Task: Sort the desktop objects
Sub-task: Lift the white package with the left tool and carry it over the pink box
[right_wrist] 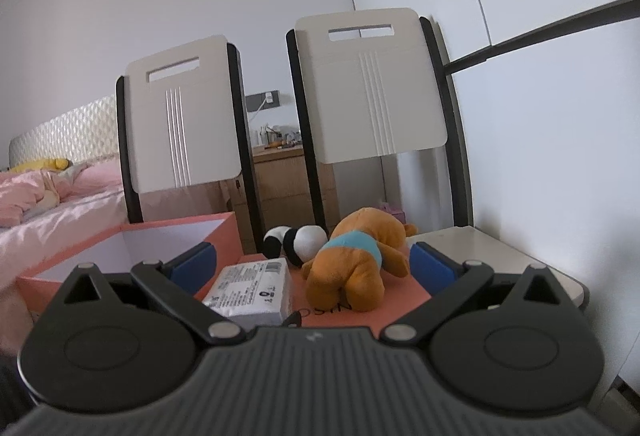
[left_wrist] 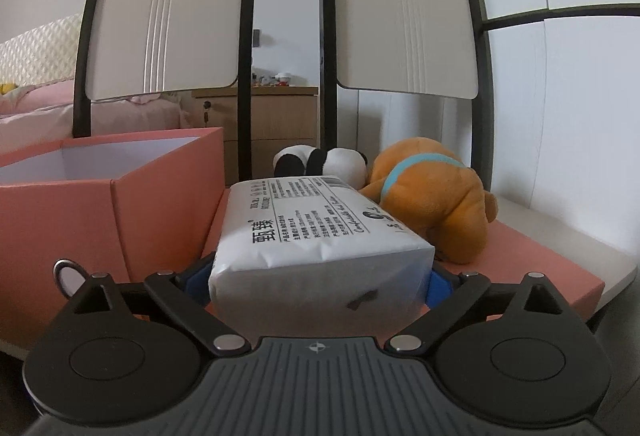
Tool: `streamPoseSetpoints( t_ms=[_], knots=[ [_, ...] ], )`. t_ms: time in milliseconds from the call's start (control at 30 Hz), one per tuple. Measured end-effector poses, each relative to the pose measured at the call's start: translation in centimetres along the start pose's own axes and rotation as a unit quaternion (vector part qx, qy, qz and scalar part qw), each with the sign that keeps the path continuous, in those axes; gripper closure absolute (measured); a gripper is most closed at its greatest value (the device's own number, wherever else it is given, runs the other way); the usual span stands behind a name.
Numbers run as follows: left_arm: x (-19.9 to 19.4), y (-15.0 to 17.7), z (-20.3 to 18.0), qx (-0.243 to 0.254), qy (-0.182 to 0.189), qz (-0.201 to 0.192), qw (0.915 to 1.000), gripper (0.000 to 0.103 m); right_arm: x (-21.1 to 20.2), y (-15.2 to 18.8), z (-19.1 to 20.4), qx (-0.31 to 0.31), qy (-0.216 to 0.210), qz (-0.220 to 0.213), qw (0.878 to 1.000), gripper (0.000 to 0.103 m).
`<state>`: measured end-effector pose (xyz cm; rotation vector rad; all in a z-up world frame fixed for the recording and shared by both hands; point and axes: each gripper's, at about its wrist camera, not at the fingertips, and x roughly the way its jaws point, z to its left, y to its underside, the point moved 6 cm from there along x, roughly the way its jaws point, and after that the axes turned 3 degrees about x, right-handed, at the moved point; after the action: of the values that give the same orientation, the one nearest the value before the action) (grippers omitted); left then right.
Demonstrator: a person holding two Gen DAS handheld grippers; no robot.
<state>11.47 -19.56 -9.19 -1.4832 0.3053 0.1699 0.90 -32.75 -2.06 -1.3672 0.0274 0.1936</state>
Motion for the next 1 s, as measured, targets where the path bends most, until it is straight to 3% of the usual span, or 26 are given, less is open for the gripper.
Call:
streamPoseSetpoints(
  t_ms=[333,700,1000],
  knots=[
    [-0.5,-0.2,0.8,0.009,0.012,-0.006,0.9999,0.011,0.5,0.7,0.1,-0.016,0.007,0.020,1.000,0.000],
    [-1.7,-1.7,1.2,0.000,0.049,-0.039,0.9980,0.012,-0.6,0.4,-0.8,-0.001,0.018,0.002,1.000,0.000],
    [-2.4,-3.2,2.1,0.000,0.049,-0.059,0.9970,0.012,-1.0,0.2,-1.2,0.004,0.021,-0.003,1.000,0.000]
  ],
)
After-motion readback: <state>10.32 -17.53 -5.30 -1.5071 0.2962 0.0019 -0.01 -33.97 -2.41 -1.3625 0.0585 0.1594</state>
